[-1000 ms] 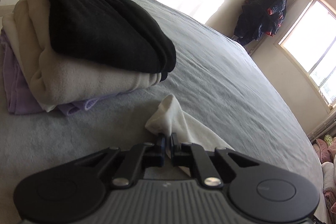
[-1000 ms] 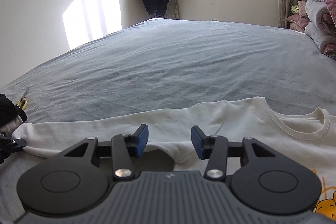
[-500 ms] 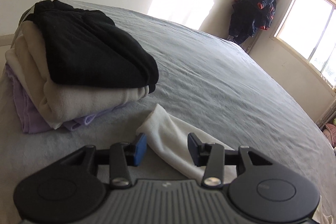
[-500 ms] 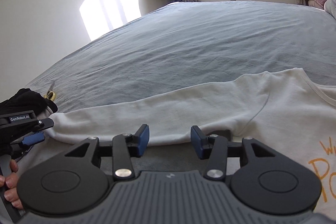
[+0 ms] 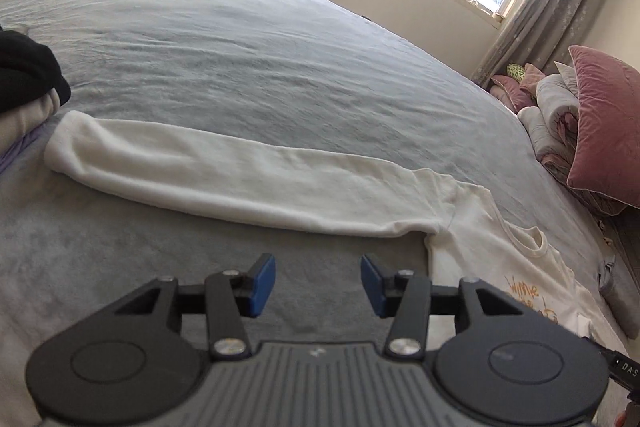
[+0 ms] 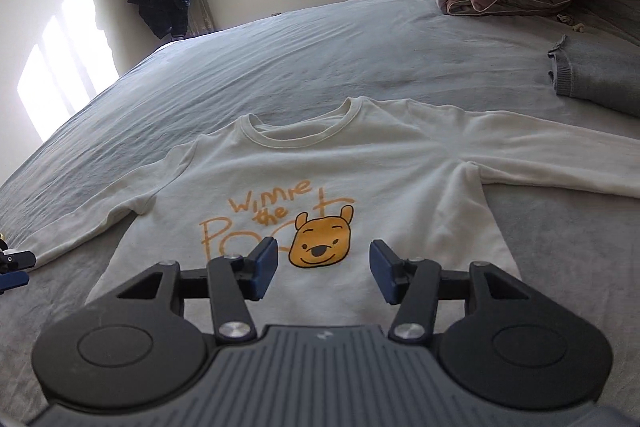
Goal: Fold clothes
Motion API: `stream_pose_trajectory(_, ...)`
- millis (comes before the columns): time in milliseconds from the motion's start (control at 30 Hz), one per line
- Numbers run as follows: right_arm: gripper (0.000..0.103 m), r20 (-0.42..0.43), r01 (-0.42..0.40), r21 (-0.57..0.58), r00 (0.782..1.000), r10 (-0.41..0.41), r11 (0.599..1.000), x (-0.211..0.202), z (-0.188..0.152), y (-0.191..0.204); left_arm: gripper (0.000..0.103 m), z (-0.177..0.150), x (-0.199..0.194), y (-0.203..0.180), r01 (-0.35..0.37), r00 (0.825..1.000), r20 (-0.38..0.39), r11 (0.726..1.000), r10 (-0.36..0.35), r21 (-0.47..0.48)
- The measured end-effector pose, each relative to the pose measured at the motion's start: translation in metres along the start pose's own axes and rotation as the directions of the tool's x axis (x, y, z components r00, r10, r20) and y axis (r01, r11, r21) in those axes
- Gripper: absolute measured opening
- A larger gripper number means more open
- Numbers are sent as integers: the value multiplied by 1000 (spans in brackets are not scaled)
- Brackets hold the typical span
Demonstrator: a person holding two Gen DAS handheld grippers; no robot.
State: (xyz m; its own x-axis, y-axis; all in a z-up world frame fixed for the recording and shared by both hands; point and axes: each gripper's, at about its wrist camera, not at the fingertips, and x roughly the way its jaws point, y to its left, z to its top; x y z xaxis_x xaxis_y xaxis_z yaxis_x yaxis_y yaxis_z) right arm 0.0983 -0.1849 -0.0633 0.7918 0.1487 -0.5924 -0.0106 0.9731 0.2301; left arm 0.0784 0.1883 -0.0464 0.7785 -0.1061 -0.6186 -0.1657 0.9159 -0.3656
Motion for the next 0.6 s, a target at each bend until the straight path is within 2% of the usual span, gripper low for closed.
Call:
stream_pose_trajectory(67,56,13,31,3,999,-31,1000,8,2,-9,49,-11,6,-27,82,997,-13,995,-81,54)
stream_pose_trajectory(167,57,-20,93,20,996,-92,996,22,-5,-29,49,-39,18,-46,162,987,-43,981,-158,111)
stream_pose_trajectory(200,57,-34,93,36,995,-92,995,24,-11,-39,49,-48,22,-52,187,982,-54,974,-181,129)
stream_pose_trajectory(267,56,-4,44,45,999,-44,998,9,-22,-54,49,-67,24,-58,218,976,-58,961,-211,171)
stream_pose_trajectory(333,56,-8,27,32,1000,-26,999,-13,-32,-66,49,-82,15,-57,207,978,-35,950,-205,233)
stream_pose_trajectory(433,55,-12,-17,22,1000,17,1000,-44,-47,-83,49,-86,-6,-54,180,984,-52,943,-172,281)
stream_pose_trajectory(467,57,-13,-13,19,1000,13,1000,-55,-51,-86,49,-86,-13,-52,170,985,-58,944,-160,283)
stream_pose_trajectory(500,64,-26,17,18,1000,-16,1000,-63,-55,-88,50,-86,-20,-50,159,987,-63,946,-148,281)
stream_pose_trajectory(600,64,-30,18,66,999,-16,998,-85,-65,-101,52,-86,-37,-40,109,991,-106,961,-85,252)
